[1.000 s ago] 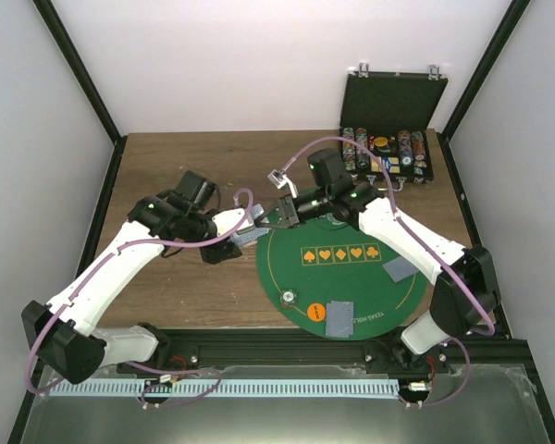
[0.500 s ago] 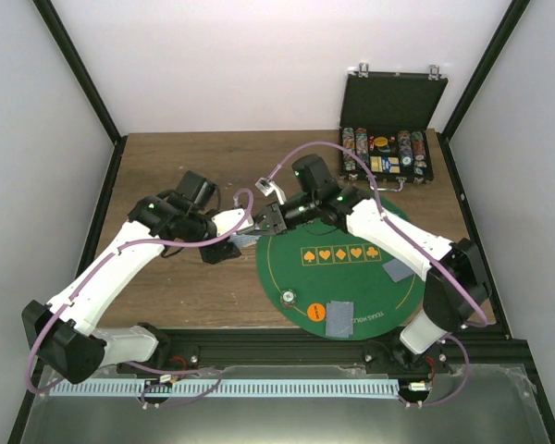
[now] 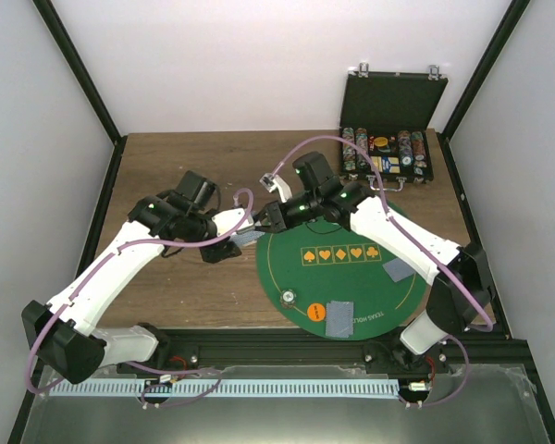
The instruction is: Distribute texas hold em gaming equipment
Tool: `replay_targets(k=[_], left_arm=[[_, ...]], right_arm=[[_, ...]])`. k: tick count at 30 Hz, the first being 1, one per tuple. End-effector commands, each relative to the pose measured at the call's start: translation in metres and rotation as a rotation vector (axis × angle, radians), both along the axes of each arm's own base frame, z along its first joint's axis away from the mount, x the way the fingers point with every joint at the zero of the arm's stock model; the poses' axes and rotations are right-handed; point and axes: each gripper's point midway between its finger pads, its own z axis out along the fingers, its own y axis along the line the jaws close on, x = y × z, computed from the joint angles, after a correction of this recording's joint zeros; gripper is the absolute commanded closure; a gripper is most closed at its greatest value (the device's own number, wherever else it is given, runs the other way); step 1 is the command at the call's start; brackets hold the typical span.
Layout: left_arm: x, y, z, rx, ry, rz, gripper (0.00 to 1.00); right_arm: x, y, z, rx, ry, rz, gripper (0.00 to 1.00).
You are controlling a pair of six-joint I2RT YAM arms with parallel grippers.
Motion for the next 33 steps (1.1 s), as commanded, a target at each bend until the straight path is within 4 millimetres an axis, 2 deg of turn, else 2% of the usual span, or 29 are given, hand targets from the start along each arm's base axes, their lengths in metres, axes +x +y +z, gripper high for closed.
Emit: replay_targets(k=[1, 9, 15, 21, 26, 33], left_arm=[[-0.001, -0.007, 0.012, -0.046, -0.022, -0.026, 0.49], [-0.003, -0.006, 0.009, -0.042, -0.017, -0.029, 0.48], [-0.002, -0.006, 0.008, -0.038, -0.017, -0.027, 0.49], [-0.002, -0.005, 0.007, -0.037, -0.016, -0.025, 0.49], [-0.002, -0.006, 0.008, -0.038, -0.018, -0.026, 0.49], [-0.002, -0.005, 0.008, -0.037, -0.021, -0.023, 0.48]], right_arm=[[0.008, -0.008, 0.011, -0.036, -0.071, -0.047, 0.75], [0.006, -0.01, 0.02, -0.037, -0.088, -0.039, 0.74], [0.004, -0.011, 0.032, -0.013, -0.107, -0.035, 0.78], [0.003, -0.013, 0.033, -0.021, -0.111, -0.04, 0.75], [0.001, -0.014, 0.037, -0.01, -0.115, -0.039, 0.78], [0.001, -0.017, 0.04, -0.014, -0.132, -0.047, 0.77]])
